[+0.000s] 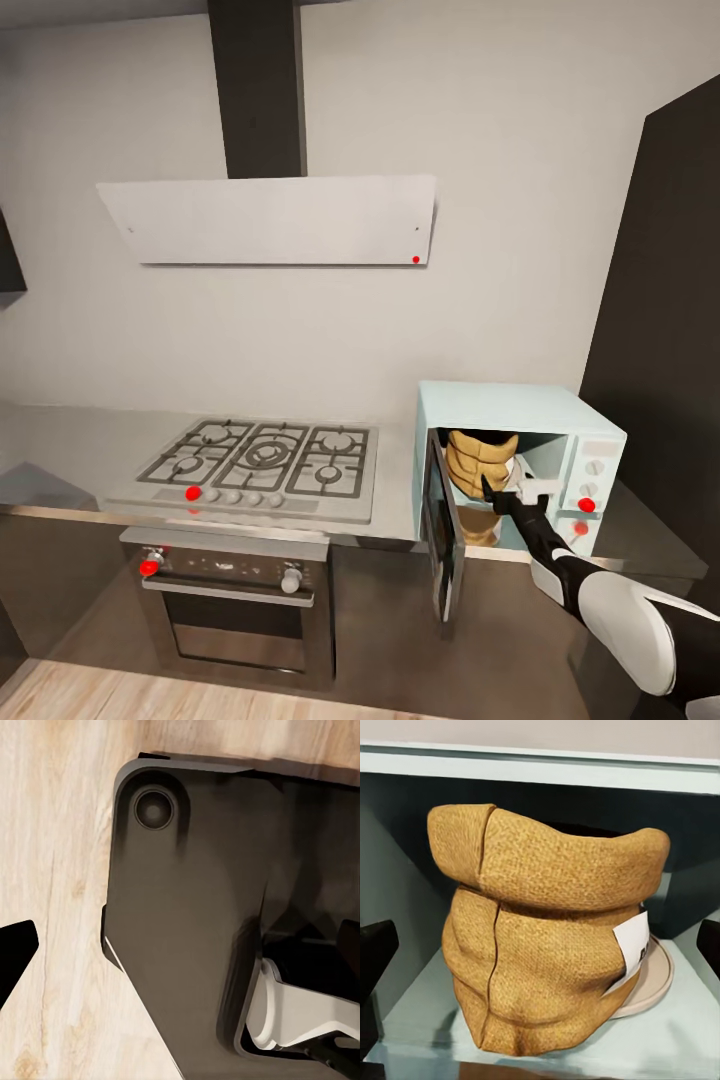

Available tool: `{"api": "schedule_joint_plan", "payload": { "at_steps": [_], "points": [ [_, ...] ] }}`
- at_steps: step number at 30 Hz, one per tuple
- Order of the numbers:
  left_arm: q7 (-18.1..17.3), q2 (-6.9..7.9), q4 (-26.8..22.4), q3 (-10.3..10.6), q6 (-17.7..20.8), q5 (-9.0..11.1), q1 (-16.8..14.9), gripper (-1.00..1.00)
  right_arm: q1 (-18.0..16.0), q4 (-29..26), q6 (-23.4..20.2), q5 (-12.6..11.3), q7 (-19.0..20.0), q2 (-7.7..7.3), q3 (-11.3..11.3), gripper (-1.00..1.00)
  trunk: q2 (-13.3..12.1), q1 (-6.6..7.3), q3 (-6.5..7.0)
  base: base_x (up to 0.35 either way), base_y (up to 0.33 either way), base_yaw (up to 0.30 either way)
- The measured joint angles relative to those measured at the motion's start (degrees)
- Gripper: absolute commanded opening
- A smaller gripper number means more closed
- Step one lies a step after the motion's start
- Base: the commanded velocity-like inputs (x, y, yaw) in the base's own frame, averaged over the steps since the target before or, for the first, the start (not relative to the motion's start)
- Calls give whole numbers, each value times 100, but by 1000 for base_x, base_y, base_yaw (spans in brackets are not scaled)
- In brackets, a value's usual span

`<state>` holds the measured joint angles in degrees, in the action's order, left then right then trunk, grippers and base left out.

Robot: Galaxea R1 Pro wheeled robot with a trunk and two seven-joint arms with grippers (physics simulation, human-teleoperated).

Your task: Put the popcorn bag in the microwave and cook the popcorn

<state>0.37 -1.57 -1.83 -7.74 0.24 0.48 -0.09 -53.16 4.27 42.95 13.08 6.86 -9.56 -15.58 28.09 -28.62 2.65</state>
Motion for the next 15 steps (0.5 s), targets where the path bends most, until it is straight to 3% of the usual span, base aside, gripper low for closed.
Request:
{"api": "schedule_joint_plan", "payload": {
  "at_steps": [11, 15],
  "points": [
    [2, 0, 0, 0, 0, 0, 0, 100, 55, 0, 550, -8, -10, 3, -5, 100, 0, 0, 0, 2, 1, 0],
    [2, 0, 0, 0, -1, 0, 0, 100, 172, 1, 752, -9, -8, 3, -9, 100, 1, 3, 0, 215, 16, 0]
  ]
}}
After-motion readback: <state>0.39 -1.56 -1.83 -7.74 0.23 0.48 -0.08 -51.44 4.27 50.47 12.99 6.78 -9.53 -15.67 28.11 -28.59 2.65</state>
